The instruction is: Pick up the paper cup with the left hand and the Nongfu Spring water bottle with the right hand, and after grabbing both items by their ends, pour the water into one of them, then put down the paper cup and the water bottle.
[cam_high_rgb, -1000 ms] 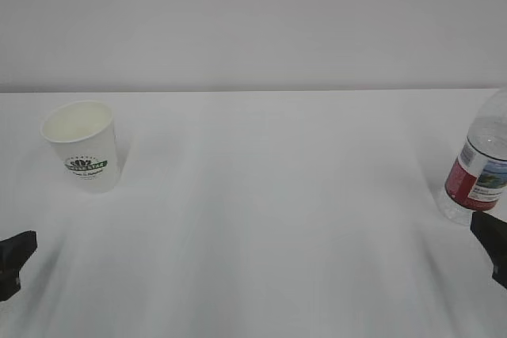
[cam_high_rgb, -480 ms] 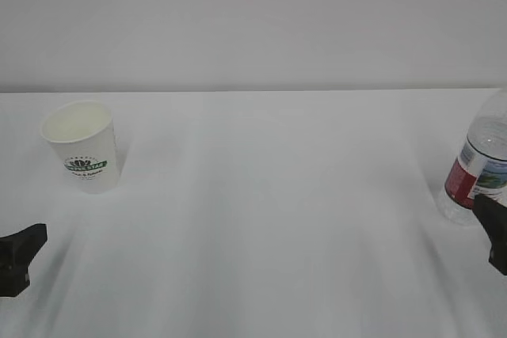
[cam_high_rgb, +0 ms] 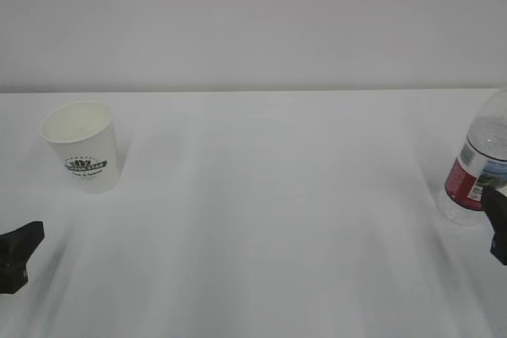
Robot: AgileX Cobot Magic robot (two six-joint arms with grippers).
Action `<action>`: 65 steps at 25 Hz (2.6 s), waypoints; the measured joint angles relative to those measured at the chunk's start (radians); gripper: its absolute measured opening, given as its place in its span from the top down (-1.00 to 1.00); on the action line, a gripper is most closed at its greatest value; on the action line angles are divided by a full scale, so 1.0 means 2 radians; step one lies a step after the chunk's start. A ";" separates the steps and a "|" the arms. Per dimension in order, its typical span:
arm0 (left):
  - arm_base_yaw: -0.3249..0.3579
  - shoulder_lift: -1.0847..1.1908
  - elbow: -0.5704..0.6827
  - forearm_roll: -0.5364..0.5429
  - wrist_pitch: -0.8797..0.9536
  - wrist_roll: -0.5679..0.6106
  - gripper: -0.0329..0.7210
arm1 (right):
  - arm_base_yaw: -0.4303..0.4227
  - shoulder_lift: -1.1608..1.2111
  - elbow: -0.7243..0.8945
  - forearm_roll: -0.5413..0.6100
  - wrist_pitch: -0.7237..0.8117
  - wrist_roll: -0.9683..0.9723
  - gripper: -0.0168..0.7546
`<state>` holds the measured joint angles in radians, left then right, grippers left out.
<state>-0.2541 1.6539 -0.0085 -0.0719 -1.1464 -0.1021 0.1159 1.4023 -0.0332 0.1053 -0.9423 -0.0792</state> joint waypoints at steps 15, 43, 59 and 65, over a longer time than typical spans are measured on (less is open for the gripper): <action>0.000 0.000 0.000 -0.004 -0.002 -0.020 -0.43 | 0.000 0.040 0.000 -0.029 -0.063 0.040 -0.57; 0.000 0.029 -0.036 0.006 -0.003 -0.014 -0.72 | 0.000 0.043 0.002 0.018 -0.068 -0.007 -0.57; 0.000 0.029 -0.045 0.007 -0.003 -0.014 -0.69 | 0.000 0.164 -0.023 -0.036 -0.099 0.000 -0.57; 0.000 0.029 -0.045 0.007 -0.003 -0.014 -0.68 | 0.000 0.165 -0.026 -0.040 -0.101 0.031 -0.58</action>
<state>-0.2541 1.7111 -0.0983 -0.0586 -1.1522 -0.1292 0.1159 1.7315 -0.0862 0.0260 -1.1450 -0.0166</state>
